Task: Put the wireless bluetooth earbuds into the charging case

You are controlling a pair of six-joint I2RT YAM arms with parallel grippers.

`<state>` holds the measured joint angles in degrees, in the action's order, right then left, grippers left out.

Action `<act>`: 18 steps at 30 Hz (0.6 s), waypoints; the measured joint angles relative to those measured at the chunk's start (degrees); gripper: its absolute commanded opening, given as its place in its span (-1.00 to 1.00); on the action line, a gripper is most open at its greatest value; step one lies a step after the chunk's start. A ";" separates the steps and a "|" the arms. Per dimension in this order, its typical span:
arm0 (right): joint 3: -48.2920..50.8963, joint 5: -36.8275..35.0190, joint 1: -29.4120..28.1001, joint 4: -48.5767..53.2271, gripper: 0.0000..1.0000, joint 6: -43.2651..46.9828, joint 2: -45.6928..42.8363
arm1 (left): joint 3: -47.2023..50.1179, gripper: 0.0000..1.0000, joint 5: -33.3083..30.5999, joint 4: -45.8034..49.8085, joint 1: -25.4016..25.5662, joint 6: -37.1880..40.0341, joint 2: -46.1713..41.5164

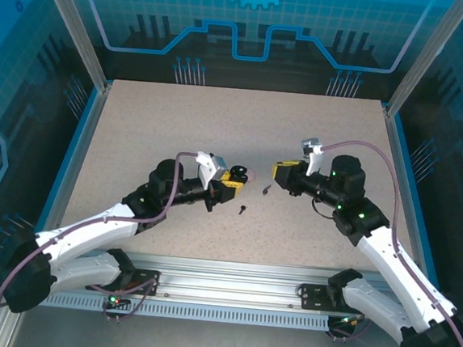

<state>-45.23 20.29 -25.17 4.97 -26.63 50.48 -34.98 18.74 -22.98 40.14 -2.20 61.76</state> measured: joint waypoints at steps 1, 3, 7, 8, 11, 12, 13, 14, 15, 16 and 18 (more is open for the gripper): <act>-0.37 0.48 0.00 -0.59 -0.46 -0.11 -0.33 | 0.00 -0.98 0.20 -0.46 0.24 -0.42 0.70; -1.36 1.20 0.00 -0.92 -0.46 -0.11 -0.55 | -0.02 -0.98 0.37 -1.20 0.63 -0.72 1.77; -3.39 0.42 0.00 1.55 -0.46 0.50 0.35 | -0.09 -0.97 0.20 -1.84 0.76 -0.72 2.05; -3.80 -0.39 0.00 2.82 -0.46 0.87 0.94 | -0.11 -0.98 0.07 -1.84 0.76 -0.68 1.97; -5.14 -2.82 0.00 7.78 -0.44 1.79 3.78 | -0.11 -0.97 -0.70 -1.46 0.76 -0.48 1.20; -5.14 -3.52 0.00 9.18 -0.44 2.14 4.68 | -0.11 -0.97 -1.07 -1.25 0.76 -0.42 0.81; -5.14 -3.96 0.00 10.47 -0.43 2.34 5.38 | -0.11 -0.97 -1.38 -1.07 0.76 -0.33 0.46; -5.14 -4.63 0.00 11.80 -0.41 2.56 6.19 | -0.11 -0.97 -1.66 -0.81 0.76 -0.24 0.00; -5.14 -5.20 0.00 13.09 -0.37 2.73 6.95 | -0.11 -0.97 -2.08 -0.44 0.76 -0.07 -0.44; -5.14 -5.64 0.00 13.94 -0.34 3.04 7.48 | -0.11 -0.97 -2.29 -0.20 0.76 0.22 -0.76; -5.14 -6.75 0.00 15.78 -0.24 3.74 8.44 | -0.11 -0.97 -2.89 0.39 0.76 0.79 -1.44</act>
<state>-50.37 13.54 -25.17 20.75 -22.90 58.92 -35.09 15.86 -22.59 40.91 -1.41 60.31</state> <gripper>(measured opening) 0.342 0.217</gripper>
